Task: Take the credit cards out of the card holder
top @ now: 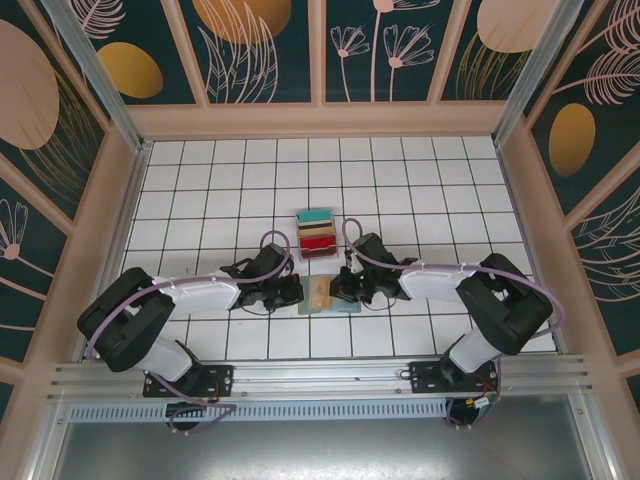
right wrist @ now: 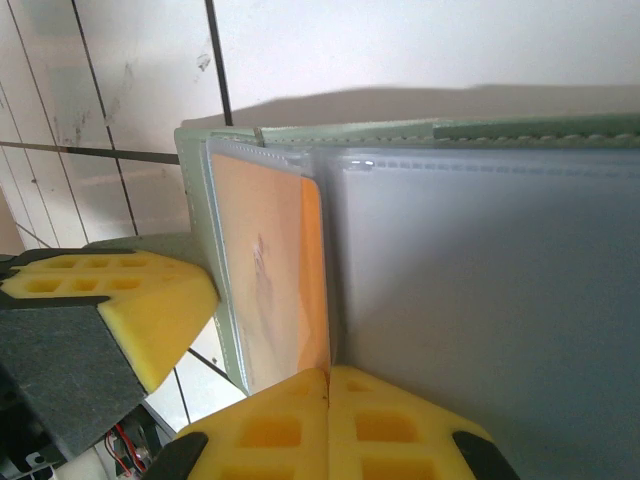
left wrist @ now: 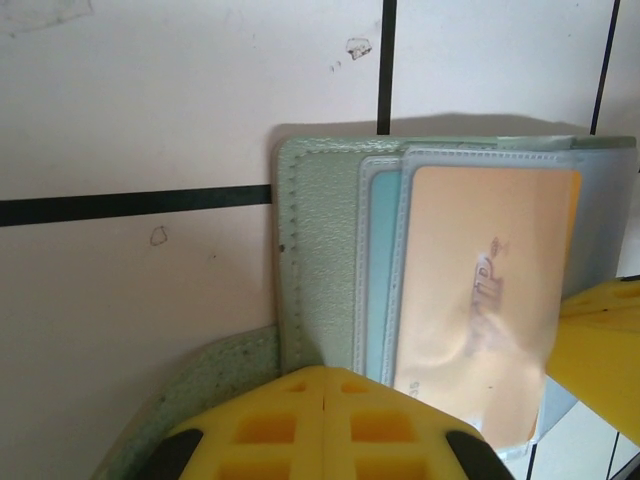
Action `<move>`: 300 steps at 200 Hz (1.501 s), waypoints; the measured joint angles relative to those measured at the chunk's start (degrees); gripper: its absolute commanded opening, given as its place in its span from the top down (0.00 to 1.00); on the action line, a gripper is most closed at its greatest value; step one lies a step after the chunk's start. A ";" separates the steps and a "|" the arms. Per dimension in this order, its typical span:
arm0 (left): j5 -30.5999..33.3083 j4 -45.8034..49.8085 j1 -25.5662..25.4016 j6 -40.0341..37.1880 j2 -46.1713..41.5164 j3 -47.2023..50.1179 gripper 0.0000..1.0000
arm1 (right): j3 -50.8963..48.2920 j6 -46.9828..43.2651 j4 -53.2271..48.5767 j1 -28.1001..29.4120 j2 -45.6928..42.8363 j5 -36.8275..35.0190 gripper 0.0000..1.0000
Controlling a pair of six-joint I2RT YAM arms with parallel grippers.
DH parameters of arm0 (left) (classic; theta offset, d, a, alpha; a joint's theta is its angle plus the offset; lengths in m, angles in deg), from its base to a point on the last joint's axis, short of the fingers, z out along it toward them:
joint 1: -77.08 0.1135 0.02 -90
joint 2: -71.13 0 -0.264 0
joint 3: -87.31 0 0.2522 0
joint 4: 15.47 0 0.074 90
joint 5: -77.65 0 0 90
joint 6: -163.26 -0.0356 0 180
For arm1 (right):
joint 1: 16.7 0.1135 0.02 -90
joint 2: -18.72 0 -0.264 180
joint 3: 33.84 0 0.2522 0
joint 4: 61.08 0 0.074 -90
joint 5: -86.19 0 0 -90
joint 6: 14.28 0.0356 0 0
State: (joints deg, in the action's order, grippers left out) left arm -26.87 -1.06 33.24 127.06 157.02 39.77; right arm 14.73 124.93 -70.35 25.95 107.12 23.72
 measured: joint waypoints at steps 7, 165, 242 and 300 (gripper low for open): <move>0.00 0.00 0.00 0.00 0.00 0.00 1.00 | -0.20 -0.26 -0.13 -0.22 -0.15 -0.02 1.00; -0.15 2.56 0.00 -1.27 -0.81 -4.46 1.00 | -0.68 -1.11 -1.49 -1.05 -0.59 -0.42 1.00; -0.42 2.38 -1.09 -1.27 4.26 -4.94 1.00 | -0.35 -2.21 -1.73 -1.05 0.66 -0.37 1.00; 0.90 4.15 -1.42 -1.27 4.72 -6.03 1.00 | 0.20 -5.01 -3.04 -2.36 0.70 0.68 1.00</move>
State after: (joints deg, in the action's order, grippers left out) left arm -25.98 3.09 31.82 125.79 161.74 33.74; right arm 14.92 119.93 -73.39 23.59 107.82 24.39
